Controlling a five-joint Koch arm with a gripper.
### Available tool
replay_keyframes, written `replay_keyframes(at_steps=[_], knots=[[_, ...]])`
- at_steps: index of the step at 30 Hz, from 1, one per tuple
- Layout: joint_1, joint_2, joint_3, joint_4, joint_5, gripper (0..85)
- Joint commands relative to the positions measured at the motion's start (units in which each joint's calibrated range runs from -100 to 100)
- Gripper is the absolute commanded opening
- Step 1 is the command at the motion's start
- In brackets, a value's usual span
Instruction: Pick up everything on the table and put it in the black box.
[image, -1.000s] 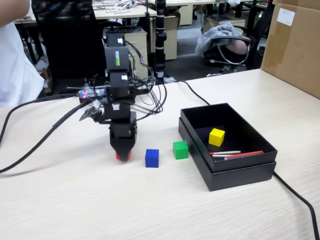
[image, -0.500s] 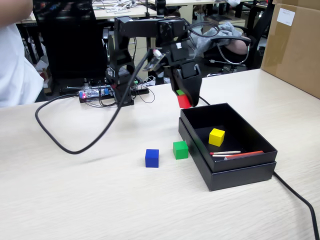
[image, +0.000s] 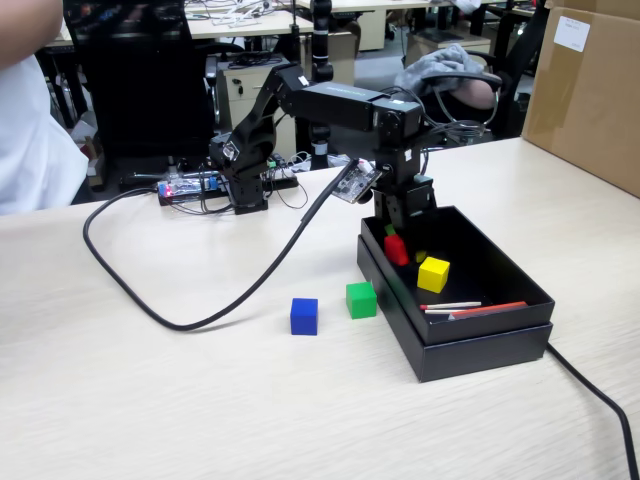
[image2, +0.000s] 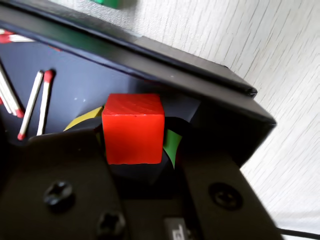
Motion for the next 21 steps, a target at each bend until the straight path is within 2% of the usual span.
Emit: replay_keyframes(at_steps=[1,4,6,8,15,21], knots=[[0.3,-0.2,0.9,-1.3,0.3,27.3],[0.2,-0.4,0.6,-1.4,0.5,28.9],[0.2,-1.7,-0.7,-1.4,0.8,39.2],[0.0,-5.8,-2.2,-1.4,0.8,45.1],[-2.4,-27.9,-1.6,-1.3,0.7,45.6],[-7.0,-39.8,-3.8,-1.4,-0.5,45.6]])
